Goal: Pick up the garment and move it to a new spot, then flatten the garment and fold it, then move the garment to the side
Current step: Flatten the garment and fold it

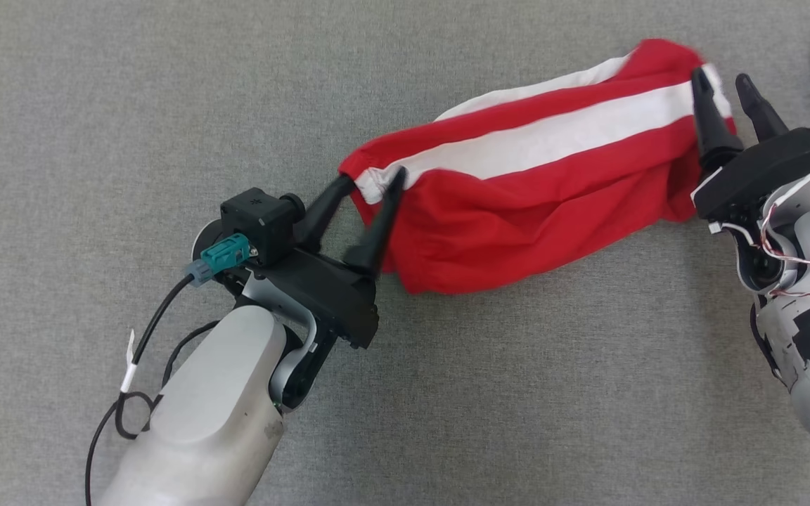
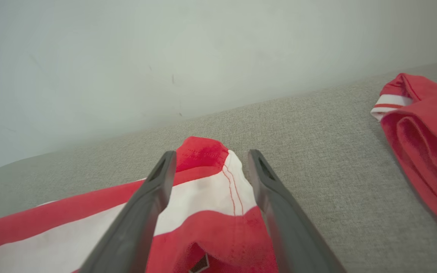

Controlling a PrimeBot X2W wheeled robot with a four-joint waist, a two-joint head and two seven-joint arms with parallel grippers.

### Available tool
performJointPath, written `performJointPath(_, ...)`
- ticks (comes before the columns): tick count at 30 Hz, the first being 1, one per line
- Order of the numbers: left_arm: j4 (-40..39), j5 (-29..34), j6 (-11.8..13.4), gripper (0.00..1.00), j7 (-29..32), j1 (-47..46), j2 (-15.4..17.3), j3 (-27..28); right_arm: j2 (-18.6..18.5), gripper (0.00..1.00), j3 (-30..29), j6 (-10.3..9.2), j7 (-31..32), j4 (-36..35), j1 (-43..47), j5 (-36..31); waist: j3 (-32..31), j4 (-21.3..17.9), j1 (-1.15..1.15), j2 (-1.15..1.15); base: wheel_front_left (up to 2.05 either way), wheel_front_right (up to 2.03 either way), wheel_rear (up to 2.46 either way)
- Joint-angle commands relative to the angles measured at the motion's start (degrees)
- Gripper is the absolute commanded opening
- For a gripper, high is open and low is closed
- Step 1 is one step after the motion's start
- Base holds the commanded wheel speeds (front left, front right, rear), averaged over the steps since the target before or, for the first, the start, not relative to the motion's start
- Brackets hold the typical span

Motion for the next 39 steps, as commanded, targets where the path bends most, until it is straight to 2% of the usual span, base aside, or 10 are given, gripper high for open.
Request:
performJointPath(1,0.55,0.81,0.11,1.0,-0.01,-0.27,-0.08,-0.09,-0.17,1.0,0.8,-0.14,-0.61,0.69,-0.2,0.51,-0.67,-0.23,-0.01,-0.01,0.0,0.0,0.0)
performJointPath(13,-0.98,6.04,0.1,1.0,-0.01,9.15,1.56,5.9,-3.93,1.0,7.29,-0.14,-4.94,1.12,7.83,5.4,-6.93,-0.14,-0.01,-0.01,0.0,0.0,0.0)
performJointPath(21,-13.23,12.85,2.3,1.0,-0.01,19.55,1.51,17.66,-4.82,1.0,9.64,-0.14,-6.26,1.46,11.91,8.23,-8.87,0.21,-0.01,-0.01,0.0,0.0,0.0)
performJointPath(30,-25.72,20.93,2.62,1.0,0.0,29.29,-1.04,29.23,-5.45,1.0,11.07,-0.14,-6.85,4.97,10.29,8.61,-8.64,2.69,-0.01,-0.01,0.0,0.0,0.0)
performJointPath(39,-27.83,22.91,1.47,1.0,-0.01,32.98,-2.8,31.69,-5.62,1.0,11.16,-0.14,-7.94,8.03,5.19,8.19,-7.95,5.0,-0.01,-0.01,0.0,0.0,0.0)
